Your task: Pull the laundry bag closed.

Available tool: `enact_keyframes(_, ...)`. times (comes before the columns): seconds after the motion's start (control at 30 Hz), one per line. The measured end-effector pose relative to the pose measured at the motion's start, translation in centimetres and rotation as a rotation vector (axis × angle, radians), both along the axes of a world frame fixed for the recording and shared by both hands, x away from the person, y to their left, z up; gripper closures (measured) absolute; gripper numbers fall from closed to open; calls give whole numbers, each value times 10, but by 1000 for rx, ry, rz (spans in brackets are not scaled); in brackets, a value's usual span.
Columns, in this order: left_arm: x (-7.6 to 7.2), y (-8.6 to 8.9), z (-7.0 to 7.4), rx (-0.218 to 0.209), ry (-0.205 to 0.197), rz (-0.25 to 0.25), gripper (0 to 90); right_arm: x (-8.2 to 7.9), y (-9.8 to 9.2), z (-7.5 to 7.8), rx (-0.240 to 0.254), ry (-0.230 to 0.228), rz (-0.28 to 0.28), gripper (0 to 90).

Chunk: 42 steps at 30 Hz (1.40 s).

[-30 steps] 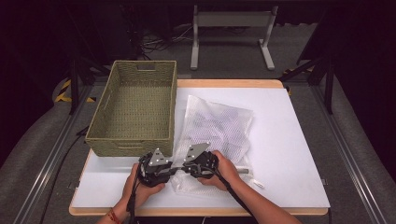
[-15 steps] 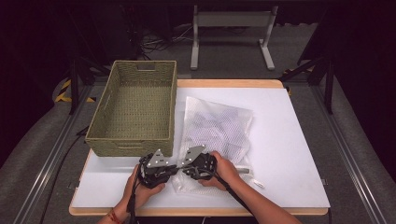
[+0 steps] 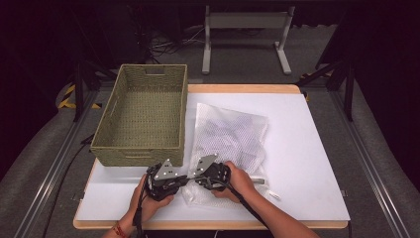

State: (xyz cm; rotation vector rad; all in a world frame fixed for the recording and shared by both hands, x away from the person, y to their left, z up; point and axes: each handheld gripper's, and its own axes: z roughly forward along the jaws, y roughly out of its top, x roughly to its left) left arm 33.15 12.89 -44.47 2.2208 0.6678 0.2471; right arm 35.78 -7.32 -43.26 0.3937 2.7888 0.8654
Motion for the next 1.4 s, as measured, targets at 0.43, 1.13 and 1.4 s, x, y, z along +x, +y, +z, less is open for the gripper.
enact_keyframes(0.43,-1,1,1,11,-25,6,858,-1,-6,5,-16,16,-5,871)
enact_keyframes(1.13,-1,0,-2,28,-23,2,857,-4,-36,12,-44,27,-43,871)
enact_keyframes(1.4,-2,-2,-4,40,-23,-1,857,-7,-54,12,-55,39,-64,871)
